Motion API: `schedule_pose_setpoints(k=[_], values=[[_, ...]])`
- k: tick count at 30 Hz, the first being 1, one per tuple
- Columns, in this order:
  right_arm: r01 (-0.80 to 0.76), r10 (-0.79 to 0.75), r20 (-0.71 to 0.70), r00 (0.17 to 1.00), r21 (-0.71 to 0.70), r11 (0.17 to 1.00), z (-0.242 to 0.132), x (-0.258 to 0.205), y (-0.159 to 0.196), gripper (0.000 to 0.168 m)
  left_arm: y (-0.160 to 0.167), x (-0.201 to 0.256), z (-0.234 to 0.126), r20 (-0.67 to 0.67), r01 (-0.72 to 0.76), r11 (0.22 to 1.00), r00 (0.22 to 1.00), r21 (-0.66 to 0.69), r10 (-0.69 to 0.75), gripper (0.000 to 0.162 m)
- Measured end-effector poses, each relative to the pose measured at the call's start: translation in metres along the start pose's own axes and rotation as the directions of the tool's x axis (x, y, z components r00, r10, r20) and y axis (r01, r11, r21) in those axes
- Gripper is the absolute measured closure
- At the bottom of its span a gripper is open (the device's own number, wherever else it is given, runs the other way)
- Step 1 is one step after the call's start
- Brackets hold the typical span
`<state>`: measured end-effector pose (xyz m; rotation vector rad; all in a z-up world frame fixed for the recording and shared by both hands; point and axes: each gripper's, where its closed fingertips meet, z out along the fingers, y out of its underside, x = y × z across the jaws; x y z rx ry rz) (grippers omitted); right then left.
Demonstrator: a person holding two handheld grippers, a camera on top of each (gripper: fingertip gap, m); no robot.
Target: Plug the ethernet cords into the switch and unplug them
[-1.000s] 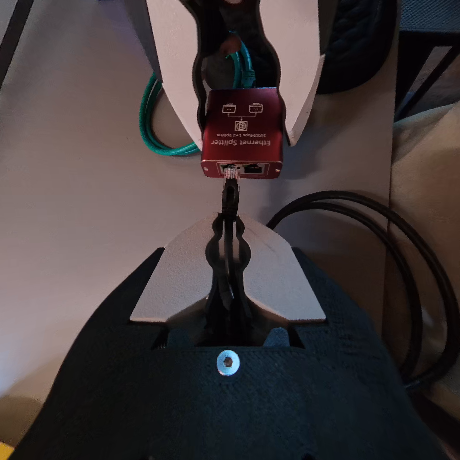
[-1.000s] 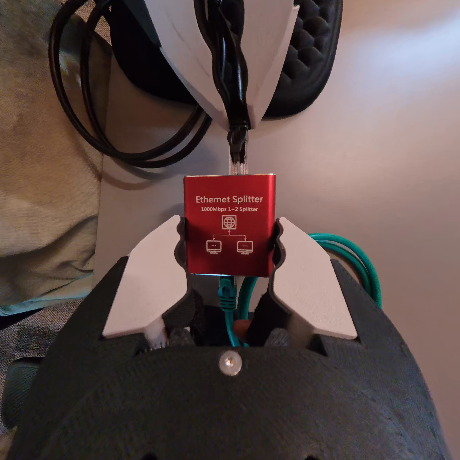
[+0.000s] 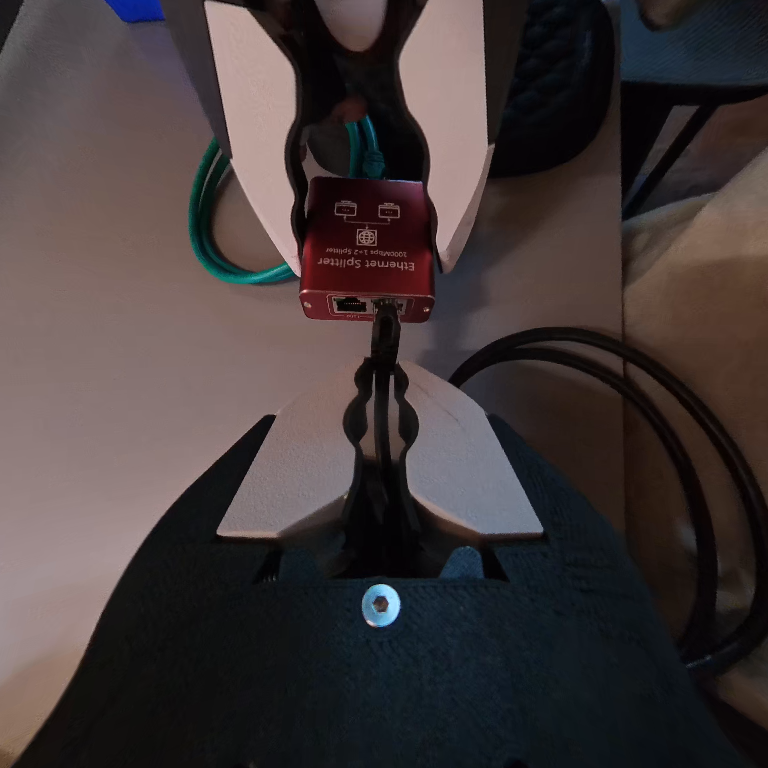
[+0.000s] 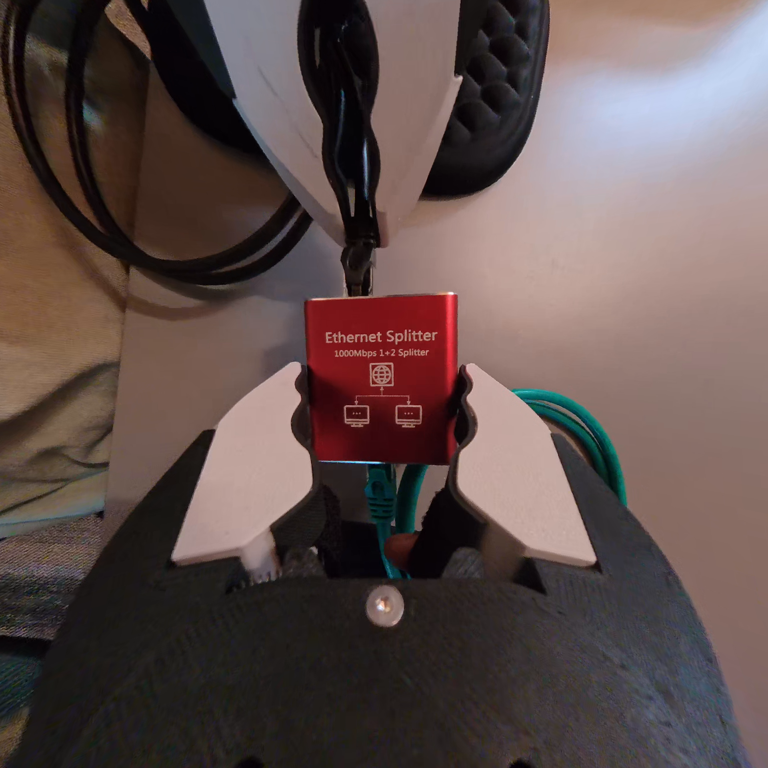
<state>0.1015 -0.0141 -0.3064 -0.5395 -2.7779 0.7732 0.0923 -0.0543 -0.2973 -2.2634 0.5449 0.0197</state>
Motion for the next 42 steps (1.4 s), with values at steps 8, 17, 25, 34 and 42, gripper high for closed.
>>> schedule_pose_setpoints(k=[8,17,25,34,42], values=[[-0.019,0.019,-0.046,0.999,0.002,1.000,-0.001,0.007,0.002,0.100,0.000,-0.006,0.004,0.007,0.016,1.000,1.000,-0.024,-0.016,0.153],[-0.114,0.109,-0.083,0.991,-0.058,0.992,-0.005,0.014,0.021,0.099,-0.030,-0.063,-0.081,0.258,0.146,0.945,0.940,0.292,-0.224,0.123],[-0.169,0.169,-0.038,0.985,0.000,0.986,-0.006,0.007,0.022,0.099,0.110,-0.116,-0.233,0.521,0.375,0.917,0.761,0.133,-0.387,0.137],[-0.234,0.241,-0.105,0.965,0.077,0.969,-0.026,0.014,0.019,0.099,0.206,-0.123,-0.179,0.451,0.800,0.596,0.560,-0.075,-0.695,0.131],[-0.191,0.225,-0.278,0.934,0.144,0.971,-0.072,0.029,0.012,0.100,0.230,-0.123,-0.161,0.574,0.847,0.505,0.500,-0.167,-0.648,0.135]])
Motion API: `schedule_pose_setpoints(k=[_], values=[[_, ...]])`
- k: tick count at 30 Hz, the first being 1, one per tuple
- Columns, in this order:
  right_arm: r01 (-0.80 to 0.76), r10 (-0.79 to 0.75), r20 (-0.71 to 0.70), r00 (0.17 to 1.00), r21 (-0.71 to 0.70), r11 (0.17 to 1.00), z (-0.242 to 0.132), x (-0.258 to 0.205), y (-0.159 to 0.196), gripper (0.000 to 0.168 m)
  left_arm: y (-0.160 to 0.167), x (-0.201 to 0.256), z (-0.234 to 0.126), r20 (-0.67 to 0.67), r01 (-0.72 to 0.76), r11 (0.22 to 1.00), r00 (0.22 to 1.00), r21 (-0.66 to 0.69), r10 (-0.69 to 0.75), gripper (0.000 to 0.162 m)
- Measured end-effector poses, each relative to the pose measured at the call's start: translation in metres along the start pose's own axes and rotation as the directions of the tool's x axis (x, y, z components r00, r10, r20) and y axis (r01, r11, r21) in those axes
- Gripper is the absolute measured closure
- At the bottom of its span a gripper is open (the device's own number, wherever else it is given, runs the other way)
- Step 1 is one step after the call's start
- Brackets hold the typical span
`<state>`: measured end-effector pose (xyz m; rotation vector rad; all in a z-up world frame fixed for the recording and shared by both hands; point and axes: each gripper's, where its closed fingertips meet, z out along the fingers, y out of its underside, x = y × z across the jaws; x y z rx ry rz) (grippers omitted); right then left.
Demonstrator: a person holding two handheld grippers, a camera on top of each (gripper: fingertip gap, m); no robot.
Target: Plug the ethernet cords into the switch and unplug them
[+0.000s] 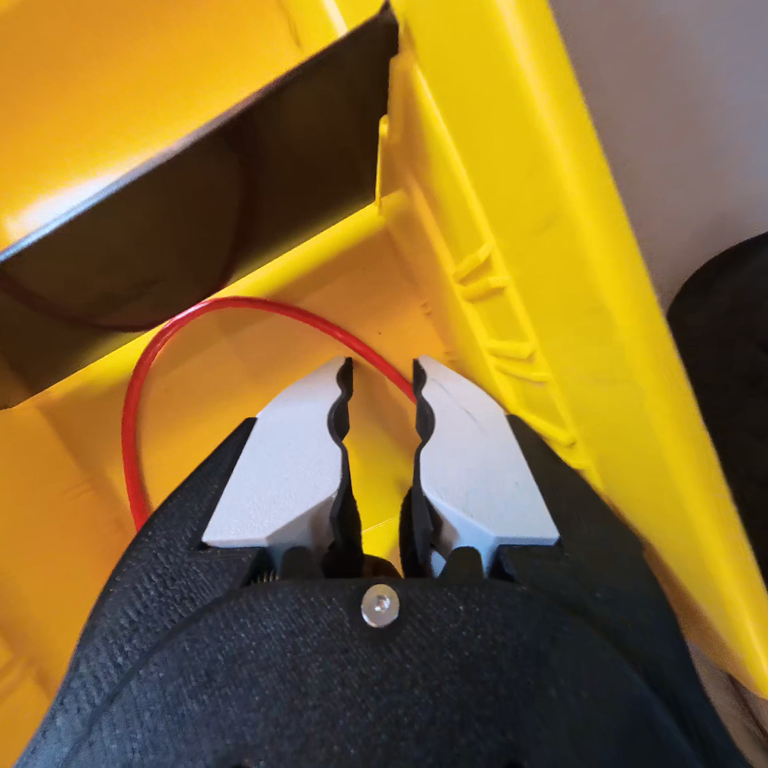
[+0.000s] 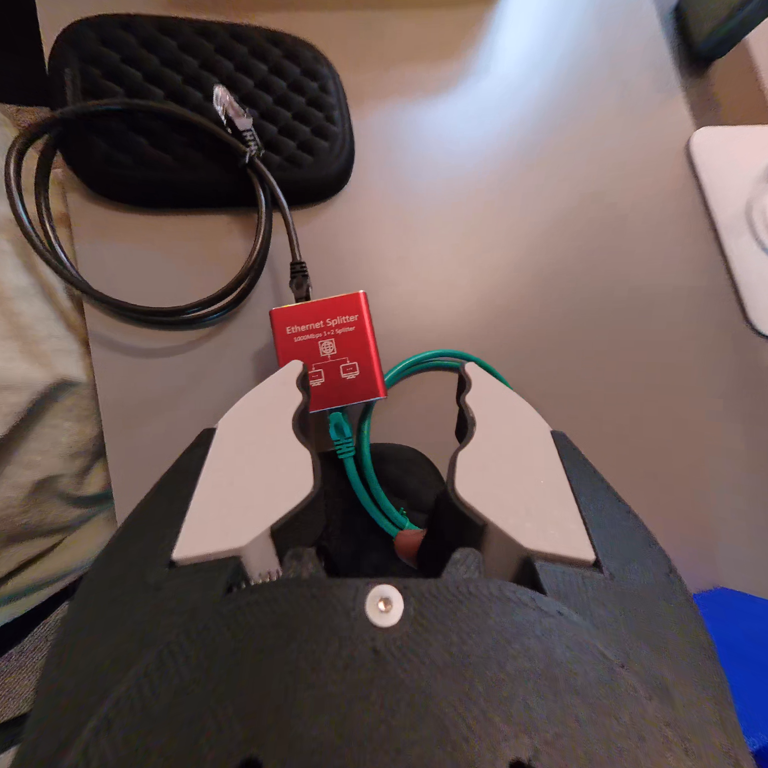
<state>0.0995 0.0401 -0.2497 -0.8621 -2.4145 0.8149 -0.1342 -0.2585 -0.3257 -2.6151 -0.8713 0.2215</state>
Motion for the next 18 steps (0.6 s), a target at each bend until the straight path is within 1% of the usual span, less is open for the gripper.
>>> schedule_pose_setpoints(k=[2,5,10,14,18], values=[[0.007,-0.007,-0.029,1.000,0.023,1.000,-0.005,0.003,-0.004,0.100,0.000,0.002,0.000,-0.007,-0.003,1.000,1.000,-0.007,0.003,0.145],[0.025,-0.022,-0.062,0.998,0.047,0.999,-0.008,0.005,-0.008,0.102,0.000,0.001,0.001,0.004,-0.007,1.000,1.000,0.001,0.007,0.149],[0.050,-0.044,-0.096,0.994,0.056,0.997,-0.009,0.006,-0.010,0.106,0.005,-0.009,-0.004,0.097,-0.027,0.999,0.995,0.026,0.025,0.158],[0.060,-0.049,-0.123,0.991,0.082,0.995,-0.013,0.007,-0.014,0.110,0.000,-0.009,-0.026,0.093,0.001,0.987,0.996,0.160,-0.016,0.158],[0.063,-0.050,-0.132,0.990,0.094,0.994,-0.014,0.007,-0.017,0.111,0.001,-0.008,-0.049,0.119,-0.002,0.974,0.993,0.227,-0.026,0.158]])
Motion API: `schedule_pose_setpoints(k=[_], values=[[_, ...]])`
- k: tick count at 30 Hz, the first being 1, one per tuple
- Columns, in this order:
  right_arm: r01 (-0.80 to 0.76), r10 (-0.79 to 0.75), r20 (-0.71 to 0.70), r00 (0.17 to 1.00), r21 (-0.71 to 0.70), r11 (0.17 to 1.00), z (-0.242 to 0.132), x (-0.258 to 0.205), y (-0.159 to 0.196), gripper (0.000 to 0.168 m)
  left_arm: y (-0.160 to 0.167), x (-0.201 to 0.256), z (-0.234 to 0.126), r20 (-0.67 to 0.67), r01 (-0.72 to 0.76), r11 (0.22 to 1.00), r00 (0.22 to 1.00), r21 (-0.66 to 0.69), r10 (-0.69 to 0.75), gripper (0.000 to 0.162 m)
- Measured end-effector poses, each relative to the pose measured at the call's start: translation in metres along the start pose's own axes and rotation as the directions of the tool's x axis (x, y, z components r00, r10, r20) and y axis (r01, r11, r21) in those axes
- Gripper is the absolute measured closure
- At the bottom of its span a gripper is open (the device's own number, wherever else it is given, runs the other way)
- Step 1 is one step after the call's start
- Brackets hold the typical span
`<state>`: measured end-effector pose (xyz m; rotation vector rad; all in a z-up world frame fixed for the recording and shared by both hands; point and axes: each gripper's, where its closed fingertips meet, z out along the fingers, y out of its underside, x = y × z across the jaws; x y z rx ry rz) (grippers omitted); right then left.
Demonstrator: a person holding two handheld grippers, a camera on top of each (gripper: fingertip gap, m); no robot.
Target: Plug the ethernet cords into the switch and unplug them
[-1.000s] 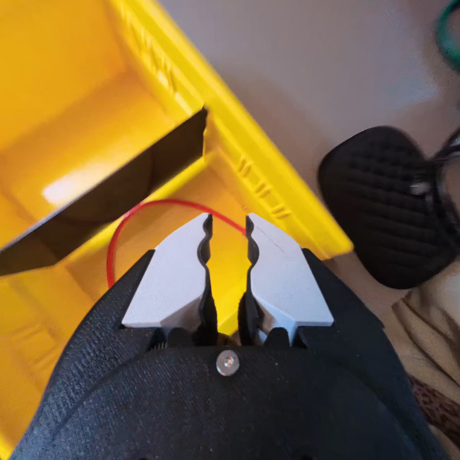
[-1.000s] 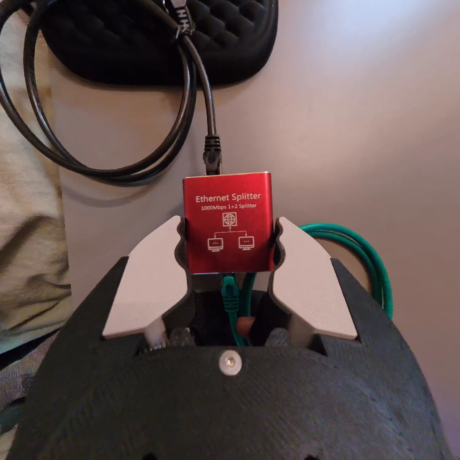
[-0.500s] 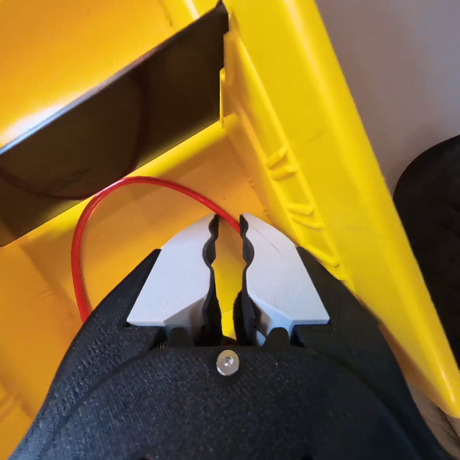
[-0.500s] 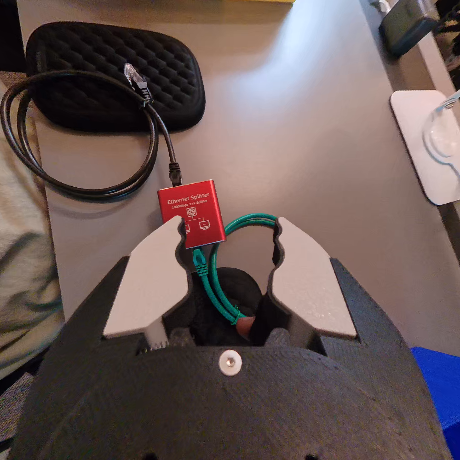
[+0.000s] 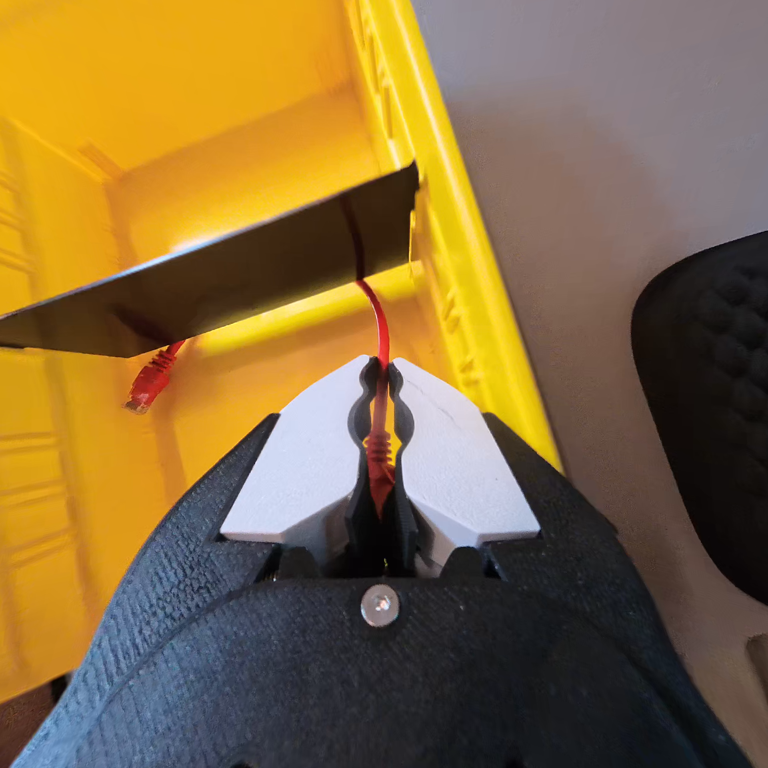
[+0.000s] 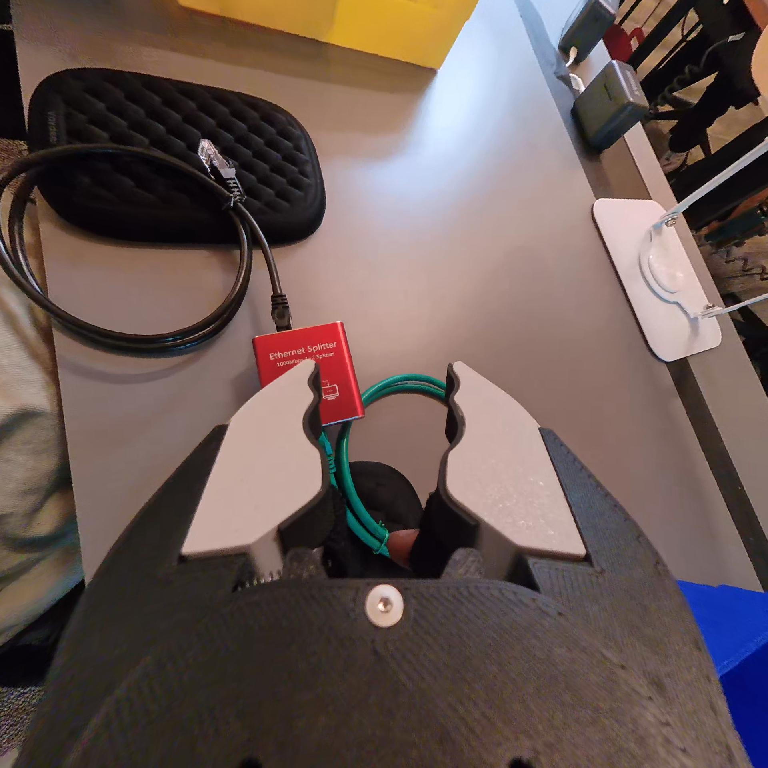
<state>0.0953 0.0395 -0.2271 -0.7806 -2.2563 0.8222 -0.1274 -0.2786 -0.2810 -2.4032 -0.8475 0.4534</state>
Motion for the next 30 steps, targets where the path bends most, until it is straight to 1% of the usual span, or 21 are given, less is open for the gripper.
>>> schedule_pose_setpoints(k=[2,4,8,13,17,21,27,30], values=[[0.005,-0.005,-0.001,1.000,0.004,1.000,0.001,0.000,-0.001,0.112,0.004,0.001,-0.004,-0.022,-0.007,1.000,1.000,-0.018,0.006,0.158],[0.006,-0.006,0.000,1.000,0.000,1.000,0.003,0.000,-0.001,0.112,0.004,0.005,0.000,-0.068,-0.014,1.000,0.998,-0.022,0.013,0.158],[0.013,-0.013,-0.007,1.000,-0.003,1.000,0.004,0.001,-0.002,0.112,0.009,0.009,0.006,-0.122,-0.052,0.996,0.992,-0.073,0.043,0.158],[0.033,-0.034,-0.031,0.999,-0.021,0.999,0.000,0.001,0.001,0.113,0.016,0.010,0.011,-0.201,-0.167,0.968,0.971,-0.186,0.129,0.157],[0.027,-0.028,-0.046,0.999,-0.027,0.999,-0.003,0.002,0.005,0.114,0.025,0.004,0.007,-0.241,-0.296,0.903,0.944,-0.311,0.226,0.158],[0.027,-0.028,-0.053,0.998,-0.020,0.999,-0.005,0.003,0.005,0.115,0.027,-0.006,-0.007,-0.270,-0.413,0.808,0.907,-0.419,0.323,0.157],[0.039,-0.039,-0.085,0.996,0.001,0.999,-0.010,0.008,0.002,0.117,0.017,-0.003,-0.043,-0.343,-0.528,0.733,0.846,-0.430,0.408,0.158],[0.036,-0.036,-0.094,0.995,0.003,0.999,-0.011,0.011,0.004,0.117,0.012,-0.007,-0.062,-0.339,-0.562,0.700,0.826,-0.441,0.450,0.158]])
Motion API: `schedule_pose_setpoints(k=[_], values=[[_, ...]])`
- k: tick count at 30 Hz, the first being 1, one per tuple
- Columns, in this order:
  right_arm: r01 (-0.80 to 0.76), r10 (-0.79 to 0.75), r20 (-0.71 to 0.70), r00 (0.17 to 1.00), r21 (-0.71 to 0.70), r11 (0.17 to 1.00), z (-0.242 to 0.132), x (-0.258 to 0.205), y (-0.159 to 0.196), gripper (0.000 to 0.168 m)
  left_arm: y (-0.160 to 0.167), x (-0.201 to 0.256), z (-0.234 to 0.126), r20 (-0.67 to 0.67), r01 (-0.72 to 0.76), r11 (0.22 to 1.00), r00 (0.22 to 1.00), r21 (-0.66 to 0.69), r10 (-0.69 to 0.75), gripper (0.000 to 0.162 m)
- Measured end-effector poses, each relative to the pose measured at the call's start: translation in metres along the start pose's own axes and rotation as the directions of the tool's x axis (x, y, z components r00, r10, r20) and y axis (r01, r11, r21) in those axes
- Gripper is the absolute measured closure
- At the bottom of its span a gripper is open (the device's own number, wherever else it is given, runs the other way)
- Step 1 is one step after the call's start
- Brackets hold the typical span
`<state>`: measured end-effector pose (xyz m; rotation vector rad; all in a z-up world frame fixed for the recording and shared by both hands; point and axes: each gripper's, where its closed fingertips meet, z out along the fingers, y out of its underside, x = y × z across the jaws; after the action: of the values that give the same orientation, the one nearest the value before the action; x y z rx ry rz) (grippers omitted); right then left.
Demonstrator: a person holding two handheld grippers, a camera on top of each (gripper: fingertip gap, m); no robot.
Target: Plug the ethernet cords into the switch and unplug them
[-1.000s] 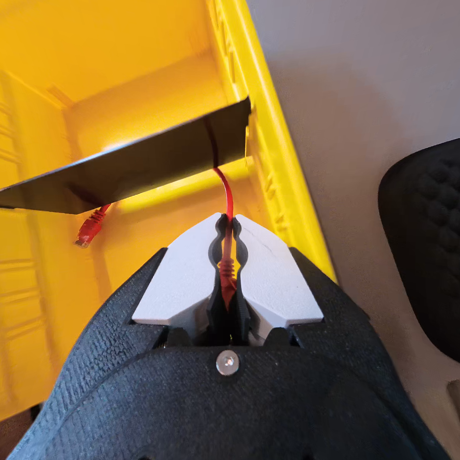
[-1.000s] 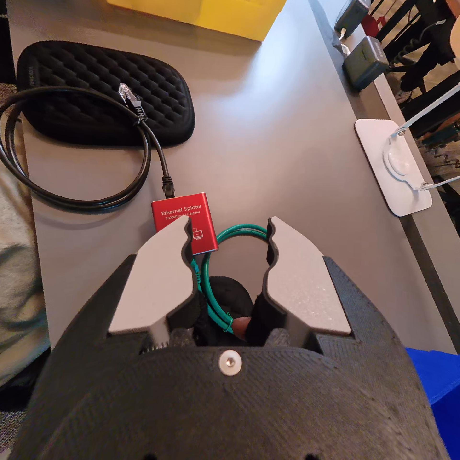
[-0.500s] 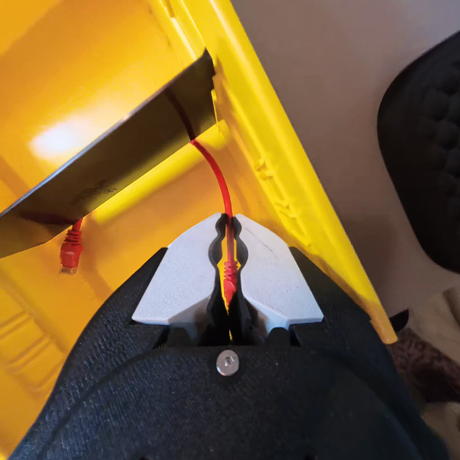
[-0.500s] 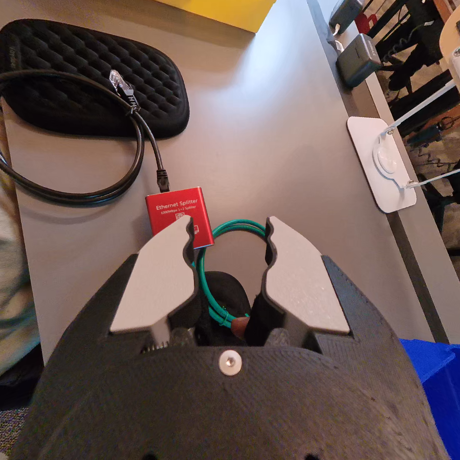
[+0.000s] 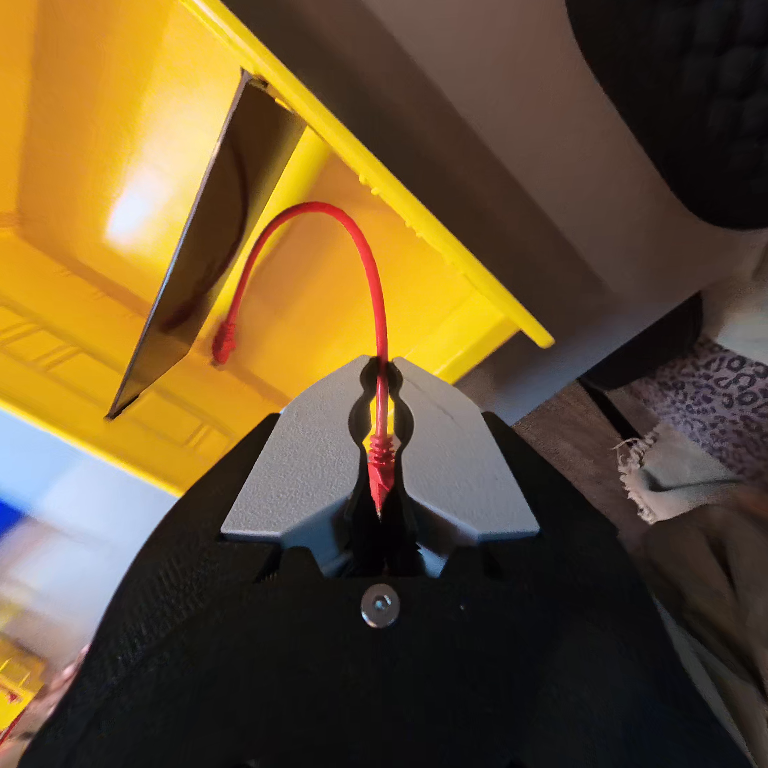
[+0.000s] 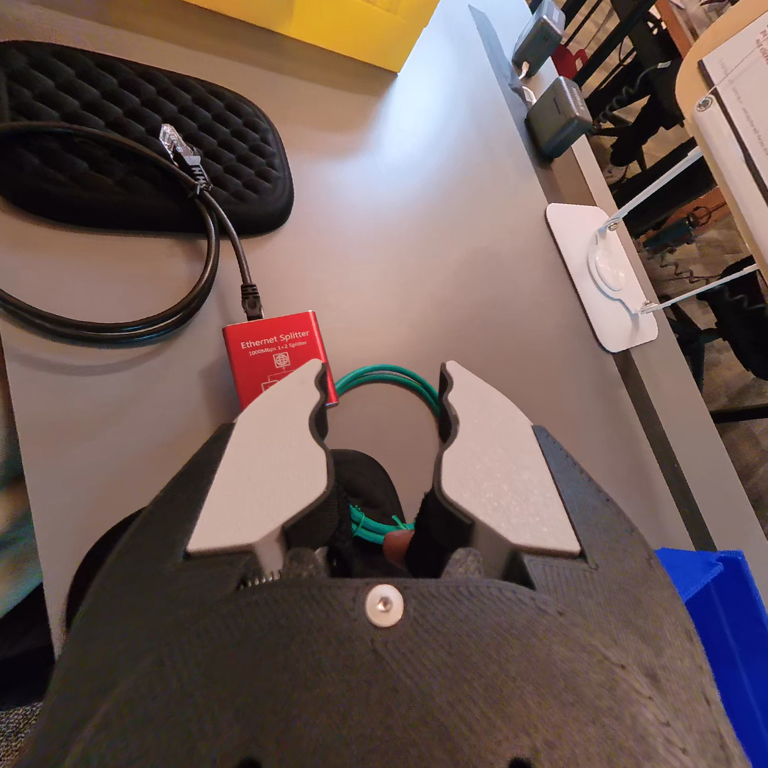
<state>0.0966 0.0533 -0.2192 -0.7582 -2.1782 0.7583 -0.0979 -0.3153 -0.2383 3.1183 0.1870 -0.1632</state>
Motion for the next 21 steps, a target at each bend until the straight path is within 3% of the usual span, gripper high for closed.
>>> schedule_pose_setpoints(k=[7,12,15,18,21], values=[[-0.001,0.001,0.004,1.000,0.026,1.000,0.002,-0.003,-0.002,0.117,0.013,-0.007,-0.054,0.131,0.019,0.997,0.991,0.072,-0.028,0.158],[0.010,-0.010,0.012,1.000,0.049,0.999,0.005,-0.006,-0.007,0.117,0.009,-0.005,-0.099,0.260,0.038,0.944,0.957,0.327,-0.128,0.158],[0.018,-0.018,0.008,1.000,0.065,0.998,0.006,-0.008,-0.011,0.117,-0.011,-0.007,-0.143,0.352,-0.006,0.790,0.897,0.613,-0.267,0.158],[0.016,-0.018,0.019,1.000,0.106,0.994,0.009,-0.013,-0.020,0.117,-0.036,0.006,-0.188,0.389,-0.166,0.525,0.852,0.835,-0.350,0.158],[0.034,-0.037,0.023,0.999,0.145,0.989,0.012,-0.019,-0.034,0.116,-0.060,0.037,-0.212,0.335,-0.255,0.259,0.880,0.932,-0.337,0.157]])
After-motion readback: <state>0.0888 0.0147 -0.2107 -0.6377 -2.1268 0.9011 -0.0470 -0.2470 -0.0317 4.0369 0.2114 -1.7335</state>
